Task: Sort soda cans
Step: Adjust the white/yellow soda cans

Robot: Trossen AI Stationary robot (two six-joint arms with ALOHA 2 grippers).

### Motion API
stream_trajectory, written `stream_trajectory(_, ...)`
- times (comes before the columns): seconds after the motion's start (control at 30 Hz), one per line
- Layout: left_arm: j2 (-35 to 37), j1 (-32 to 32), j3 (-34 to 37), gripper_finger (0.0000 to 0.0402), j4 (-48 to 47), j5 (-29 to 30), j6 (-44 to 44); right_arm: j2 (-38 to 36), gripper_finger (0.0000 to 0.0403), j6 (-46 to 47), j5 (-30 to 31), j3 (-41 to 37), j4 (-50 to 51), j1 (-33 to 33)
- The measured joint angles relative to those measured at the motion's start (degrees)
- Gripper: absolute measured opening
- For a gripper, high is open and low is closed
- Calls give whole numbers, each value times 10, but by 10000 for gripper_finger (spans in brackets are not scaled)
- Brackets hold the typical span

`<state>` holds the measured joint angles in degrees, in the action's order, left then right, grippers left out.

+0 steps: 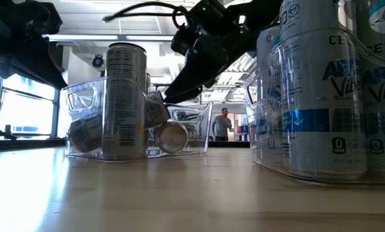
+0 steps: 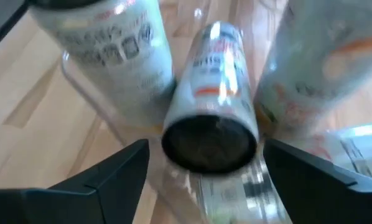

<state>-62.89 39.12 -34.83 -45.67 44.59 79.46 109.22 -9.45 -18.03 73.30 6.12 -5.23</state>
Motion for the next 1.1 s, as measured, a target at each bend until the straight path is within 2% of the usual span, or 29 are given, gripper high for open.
stream_trajectory(0.23,-8,8,2,0,23,30,-1,19,312,4,45,0,-45,21)
stream_trajectory(0.43,-10,7,4,0,25,75,-31,20,311,-1,49,0,-44,24)
stream_trajectory(0.53,-9,7,-14,0,27,107,-62,24,302,-10,55,0,-41,24)
stream_trajectory(0.67,-9,7,-64,0,23,135,-146,38,270,-13,55,1,-46,24)
stream_trajectory(0.77,-8,7,-108,0,17,133,-211,39,246,-15,59,2,-51,24)
stream_trajectory(0.9,-7,7,-147,0,17,87,-280,30,238,-15,65,3,-40,22)
stream_trajectory(1.1,-7,-2,-146,0,17,66,-302,2,238,-11,93,53,85,19)
